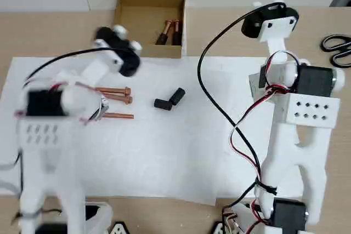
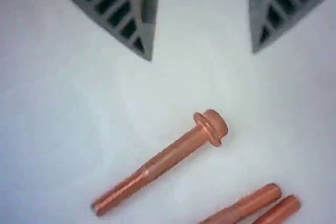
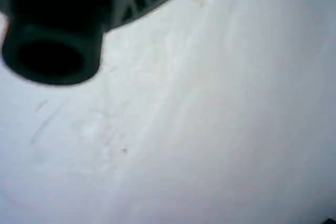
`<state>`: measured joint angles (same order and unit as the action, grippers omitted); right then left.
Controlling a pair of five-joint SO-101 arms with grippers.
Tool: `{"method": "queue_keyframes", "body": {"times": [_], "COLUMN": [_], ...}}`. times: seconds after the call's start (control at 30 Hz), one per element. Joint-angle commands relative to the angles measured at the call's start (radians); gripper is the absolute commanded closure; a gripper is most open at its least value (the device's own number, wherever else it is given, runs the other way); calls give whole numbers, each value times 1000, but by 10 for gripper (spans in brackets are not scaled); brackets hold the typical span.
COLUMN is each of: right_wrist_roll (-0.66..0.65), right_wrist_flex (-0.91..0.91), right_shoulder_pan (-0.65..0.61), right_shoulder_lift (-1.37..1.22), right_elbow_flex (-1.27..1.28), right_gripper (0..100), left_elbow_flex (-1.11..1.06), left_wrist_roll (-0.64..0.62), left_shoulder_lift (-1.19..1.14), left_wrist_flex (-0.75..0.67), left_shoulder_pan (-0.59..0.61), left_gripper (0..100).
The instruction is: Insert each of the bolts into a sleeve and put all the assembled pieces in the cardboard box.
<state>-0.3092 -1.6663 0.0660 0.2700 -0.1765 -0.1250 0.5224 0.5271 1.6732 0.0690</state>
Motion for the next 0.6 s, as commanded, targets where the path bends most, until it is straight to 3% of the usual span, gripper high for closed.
{"method": "queue_keyframes", "body": {"times": [0.0, 0.13, 0.27, 0.47, 0.57], "right_wrist_roll": [6, 6, 8, 9, 11], "right_wrist_flex": [15, 15, 13, 5, 5], "right_shoulder_pan": [5, 7, 7, 8, 8], "right_shoulder_lift": [45, 45, 45, 45, 47], "right_elbow_flex": [-12, -12, -12, -11, -11], "right_gripper": [995, 995, 995, 995, 995], "left_elbow_flex": [47, 42, -2, -282, -346], "left_wrist_roll": [-334, -608, -632, -674, -767], "left_shoulder_lift": [166, 222, 229, 226, 222], "left_wrist_flex": [6, 0, -34, -71, -71], "left_shoulder_pan": [25, 161, 255, 272, 213], "left_gripper": [887, 885, 885, 884, 884]}}
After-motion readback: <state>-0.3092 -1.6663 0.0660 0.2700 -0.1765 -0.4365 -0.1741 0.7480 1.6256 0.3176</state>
